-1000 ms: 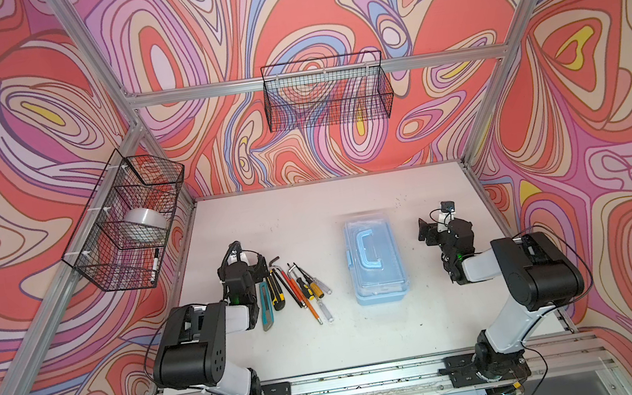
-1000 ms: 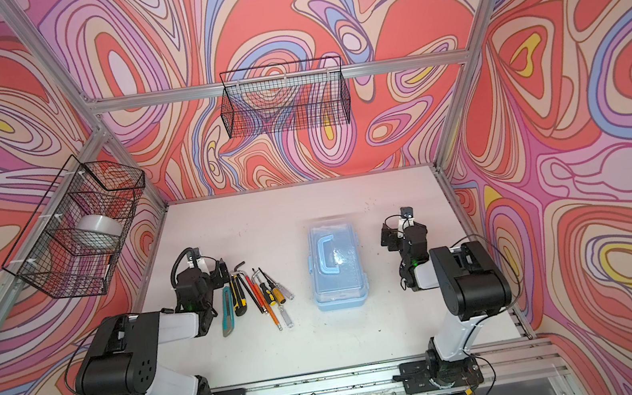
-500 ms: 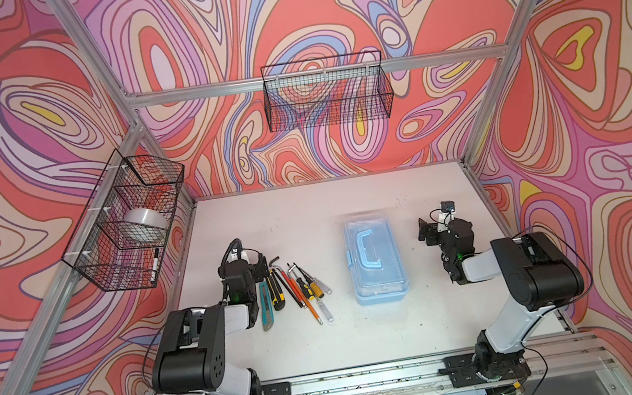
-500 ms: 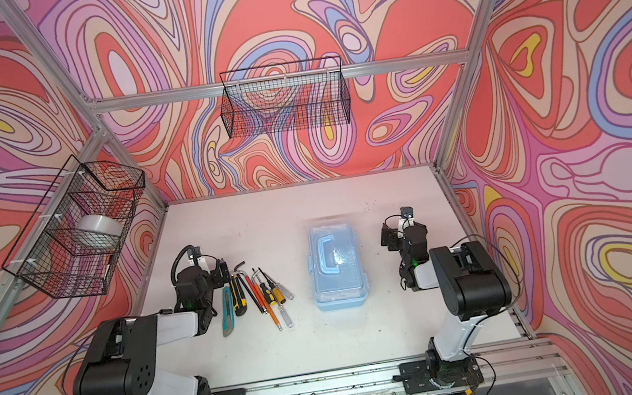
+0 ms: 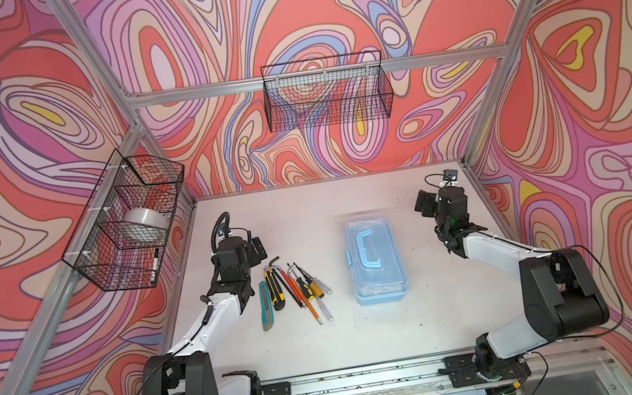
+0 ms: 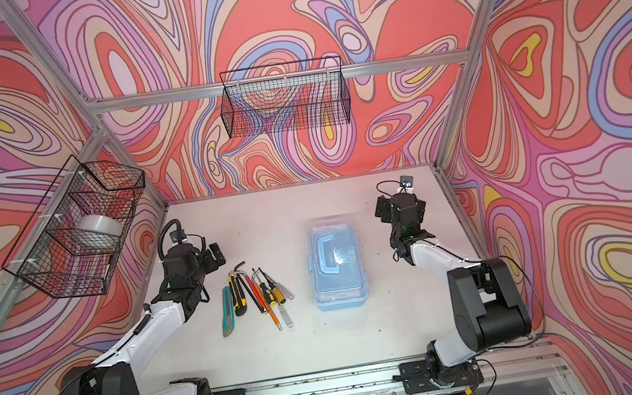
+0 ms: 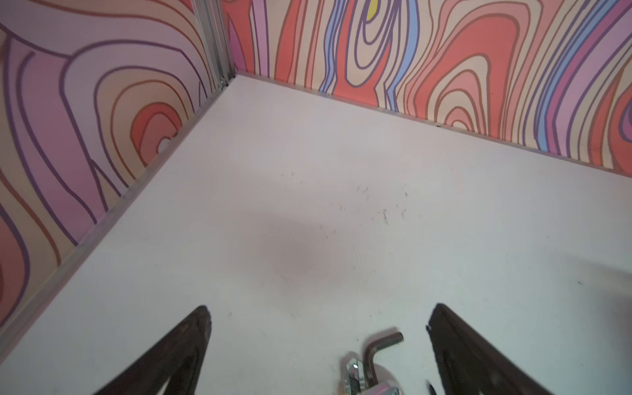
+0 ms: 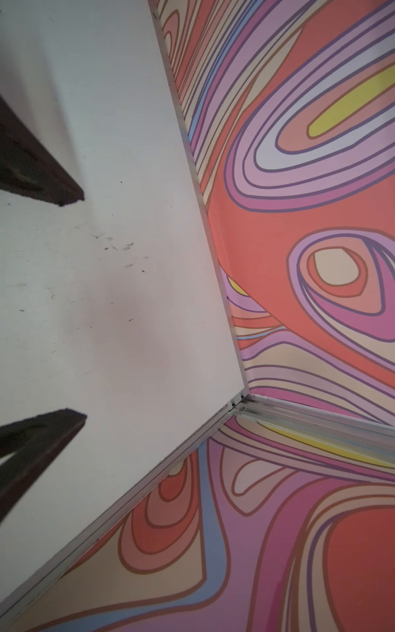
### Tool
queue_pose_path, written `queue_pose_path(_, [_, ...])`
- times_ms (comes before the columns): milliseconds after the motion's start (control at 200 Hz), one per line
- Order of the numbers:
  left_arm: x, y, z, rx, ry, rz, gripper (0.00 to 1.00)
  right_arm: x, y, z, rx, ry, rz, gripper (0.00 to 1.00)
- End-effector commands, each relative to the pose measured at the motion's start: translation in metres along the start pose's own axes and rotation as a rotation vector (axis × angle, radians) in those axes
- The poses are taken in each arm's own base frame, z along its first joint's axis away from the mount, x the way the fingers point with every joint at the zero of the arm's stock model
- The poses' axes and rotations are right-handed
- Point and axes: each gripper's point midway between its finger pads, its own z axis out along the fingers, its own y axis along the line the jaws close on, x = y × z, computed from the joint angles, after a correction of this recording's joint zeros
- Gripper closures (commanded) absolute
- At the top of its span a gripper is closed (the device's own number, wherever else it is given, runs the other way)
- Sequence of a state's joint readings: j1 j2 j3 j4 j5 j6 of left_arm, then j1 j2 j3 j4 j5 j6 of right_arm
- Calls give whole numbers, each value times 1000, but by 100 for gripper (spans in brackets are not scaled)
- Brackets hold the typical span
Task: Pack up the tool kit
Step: 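Raise the left gripper over the tools while the right gripper reaches toward the blue box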
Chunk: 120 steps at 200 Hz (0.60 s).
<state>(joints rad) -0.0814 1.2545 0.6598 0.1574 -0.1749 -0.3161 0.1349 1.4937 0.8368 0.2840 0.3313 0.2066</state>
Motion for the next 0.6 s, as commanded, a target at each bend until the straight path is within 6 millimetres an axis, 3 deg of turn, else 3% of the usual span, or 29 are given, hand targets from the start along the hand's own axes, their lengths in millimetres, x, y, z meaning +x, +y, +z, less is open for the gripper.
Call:
queue_pose_path(0, [21,-28,-12,141,144,-112,0,29,13,-20,24,152,7,2])
queue_pose_path(275, [38,-94,-36,333,239,-69,3,14,109,-78,-189,243,-10,11])
queue_pose_path(436, [56,-129,-50,450,288,-43,5,16,139,-100,-327,370,35,20])
queue_pose_path(596, [68,-148,-56,524,317,-73,7,27,169,-126,-502,508,93,34])
